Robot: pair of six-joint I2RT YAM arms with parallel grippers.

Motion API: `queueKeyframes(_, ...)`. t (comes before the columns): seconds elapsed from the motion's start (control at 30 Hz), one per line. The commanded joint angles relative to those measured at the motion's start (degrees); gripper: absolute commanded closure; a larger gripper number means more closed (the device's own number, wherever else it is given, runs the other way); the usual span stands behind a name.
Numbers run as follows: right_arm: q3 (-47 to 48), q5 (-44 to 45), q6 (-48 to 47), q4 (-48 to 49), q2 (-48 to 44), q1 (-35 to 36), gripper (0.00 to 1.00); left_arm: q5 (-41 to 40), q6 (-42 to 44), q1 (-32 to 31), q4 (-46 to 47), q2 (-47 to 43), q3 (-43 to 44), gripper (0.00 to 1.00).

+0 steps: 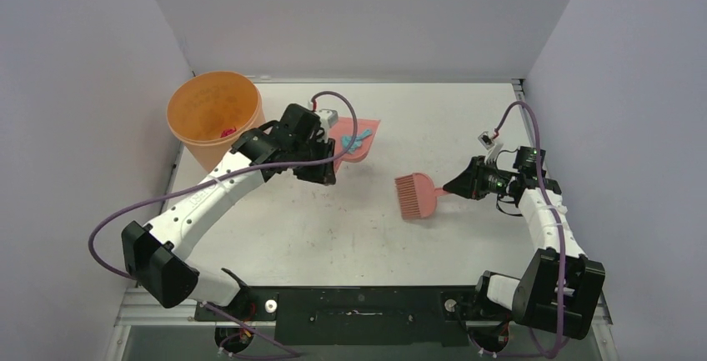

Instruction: Sweep away the paper scraps from the table

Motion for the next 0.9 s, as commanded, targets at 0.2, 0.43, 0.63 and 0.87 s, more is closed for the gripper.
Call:
queueKeyframes(0.2, 0.35, 0.71, 0.68, 4.03, -2.52, -0.54, 0.95, 12.52, -10.78, 14.04, 18.04, -7.38, 0.04, 1.00)
queueKeyframes(0.43, 0.04, 1.33, 0.91, 4.66, -3.97, -0.55, 0.95, 18.78, -18.22, 23.11, 25.83, -11.82, -3.17, 1.00)
queueKeyframes(0.63, 0.04, 1.34, 0.97, 4.66, -3.69, -0.55, 0.95, 29.14, -30.23, 34.70, 38.35, -15.61, -9.66, 1.00)
queueKeyframes(0.87, 0.04, 1.27, 0.89, 4.60, -3.87, -0.55, 0.95, 33.77, -73.28, 50.31, 87.84, -20.77, -35.26, 1.00)
